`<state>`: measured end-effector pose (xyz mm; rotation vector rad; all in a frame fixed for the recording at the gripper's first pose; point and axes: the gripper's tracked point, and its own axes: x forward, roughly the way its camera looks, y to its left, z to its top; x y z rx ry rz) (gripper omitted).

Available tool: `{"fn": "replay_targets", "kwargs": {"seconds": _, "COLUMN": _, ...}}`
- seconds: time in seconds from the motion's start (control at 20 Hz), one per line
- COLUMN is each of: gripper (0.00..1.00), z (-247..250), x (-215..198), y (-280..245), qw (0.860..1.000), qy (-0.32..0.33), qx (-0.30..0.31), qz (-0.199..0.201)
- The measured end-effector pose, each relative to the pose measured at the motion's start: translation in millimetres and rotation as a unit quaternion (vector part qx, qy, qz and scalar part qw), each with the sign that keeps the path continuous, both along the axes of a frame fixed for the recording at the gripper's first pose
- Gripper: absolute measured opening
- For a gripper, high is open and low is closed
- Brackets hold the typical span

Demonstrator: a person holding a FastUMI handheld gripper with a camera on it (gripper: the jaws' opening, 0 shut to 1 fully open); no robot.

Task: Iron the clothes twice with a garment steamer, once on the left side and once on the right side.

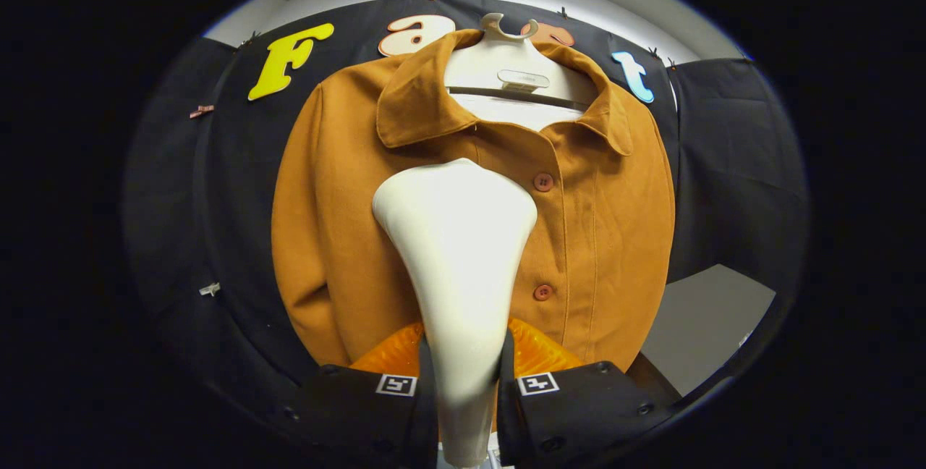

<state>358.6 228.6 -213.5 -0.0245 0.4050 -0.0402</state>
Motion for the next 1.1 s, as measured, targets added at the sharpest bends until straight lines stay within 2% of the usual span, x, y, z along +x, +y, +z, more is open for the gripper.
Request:
{"fn": "replay_targets", "kwargs": {"seconds": 0.3, "gripper": 0.36, "z": -19, "x": -7, "y": -6, "qw": 0.999, "qy": -0.002, "qx": -0.049, "qz": -0.018}}
{"fn": "replay_targets", "kwargs": {"seconds": 1.1, "gripper": 0.36, "z": -134, "x": -71, "y": -1, "qw": 0.992, "qy": 0.115, "qx": -0.044, "qz": -0.006}}
